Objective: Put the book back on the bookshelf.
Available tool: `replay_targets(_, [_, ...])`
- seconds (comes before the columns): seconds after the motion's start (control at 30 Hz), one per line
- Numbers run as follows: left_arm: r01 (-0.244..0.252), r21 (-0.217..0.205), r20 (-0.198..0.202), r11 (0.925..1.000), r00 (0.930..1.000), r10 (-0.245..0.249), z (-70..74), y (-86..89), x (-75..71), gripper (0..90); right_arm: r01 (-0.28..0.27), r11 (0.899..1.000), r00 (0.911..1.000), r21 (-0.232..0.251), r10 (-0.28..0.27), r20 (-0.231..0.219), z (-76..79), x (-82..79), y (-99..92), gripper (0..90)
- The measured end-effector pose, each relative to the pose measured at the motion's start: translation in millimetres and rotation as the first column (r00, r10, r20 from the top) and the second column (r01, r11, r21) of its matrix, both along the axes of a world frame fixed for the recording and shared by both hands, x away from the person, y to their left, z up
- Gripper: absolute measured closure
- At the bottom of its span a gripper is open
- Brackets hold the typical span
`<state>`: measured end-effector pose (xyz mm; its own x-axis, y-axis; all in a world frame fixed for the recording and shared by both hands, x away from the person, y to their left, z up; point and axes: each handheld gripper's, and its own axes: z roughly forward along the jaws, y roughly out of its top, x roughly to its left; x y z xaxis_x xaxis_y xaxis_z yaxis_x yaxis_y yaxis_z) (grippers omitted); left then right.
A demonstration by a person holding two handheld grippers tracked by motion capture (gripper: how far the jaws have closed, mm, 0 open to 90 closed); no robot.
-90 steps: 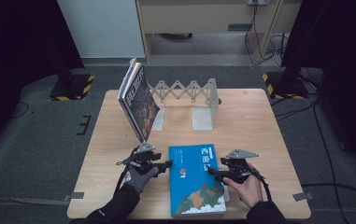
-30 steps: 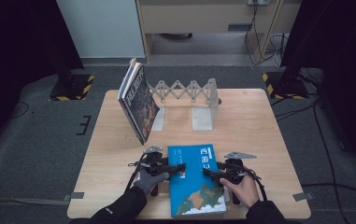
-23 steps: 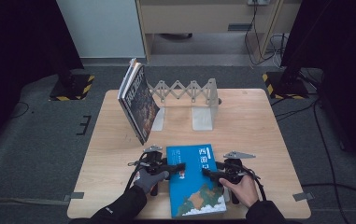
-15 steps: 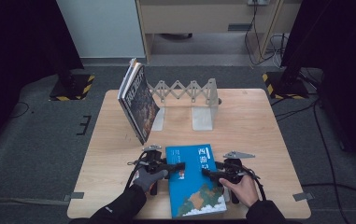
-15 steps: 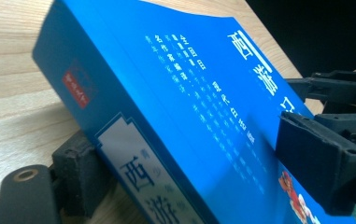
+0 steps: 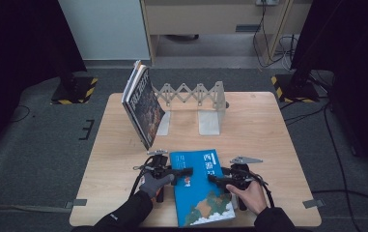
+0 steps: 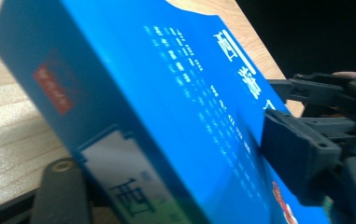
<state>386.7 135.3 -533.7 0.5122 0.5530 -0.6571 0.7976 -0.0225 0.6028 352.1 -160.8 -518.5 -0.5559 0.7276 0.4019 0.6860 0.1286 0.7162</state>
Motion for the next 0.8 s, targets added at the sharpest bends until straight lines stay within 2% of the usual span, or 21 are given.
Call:
replay_targets(0.23, [0.014, -0.016, -0.005, 0.9998, 0.9999, -0.014, 9.6, 1.6, -0.9, 38.0, 0.006, 1.000, 0.9998, 0.020, -0.006, -0.019, 0.9, 0.5, -2.6, 32.3])
replay_targets(0.3, [0.023, -0.038, 0.004, 0.9990, 0.9997, -0.023, 11.4, 2.3, -1.5, 42.0, 0.008, 1.000, 0.9997, 0.022, -0.007, -0.022, 0.9, 0.9, -3.3, 33.1])
replay_targets(0.33, [0.026, -0.037, 0.017, 0.9990, 0.9995, -0.026, 14.0, 1.3, -2.7, 45.7, 0.010, 1.000, 0.9998, 0.023, -0.010, -0.018, 1.0, 1.1, -3.5, 34.9])
replay_targets(0.43, [0.033, -0.009, 0.052, 0.9994, 0.9981, -0.033, 21.5, -2.6, -5.7, 47.0, 0.015, 0.999, 0.9993, 0.034, -0.014, -0.035, 2.0, 1.9, -4.9, 35.8])
replay_targets(0.67, [0.045, 0.005, 0.062, 0.9990, 0.9970, -0.046, 28.7, -4.5, -6.8, 48.6, 0.007, 1.000, 0.9993, 0.028, -0.006, -0.036, 6.1, 4.1, -8.5, 41.4])
replay_targets(0.8, [0.050, 0.004, 0.070, 0.9988, 0.9963, -0.050, 34.6, -4.8, -6.2, 49.7, 0.016, 0.999, 0.9993, 0.044, -0.015, -0.033, 9.5, 5.8, -12.0, 46.9])
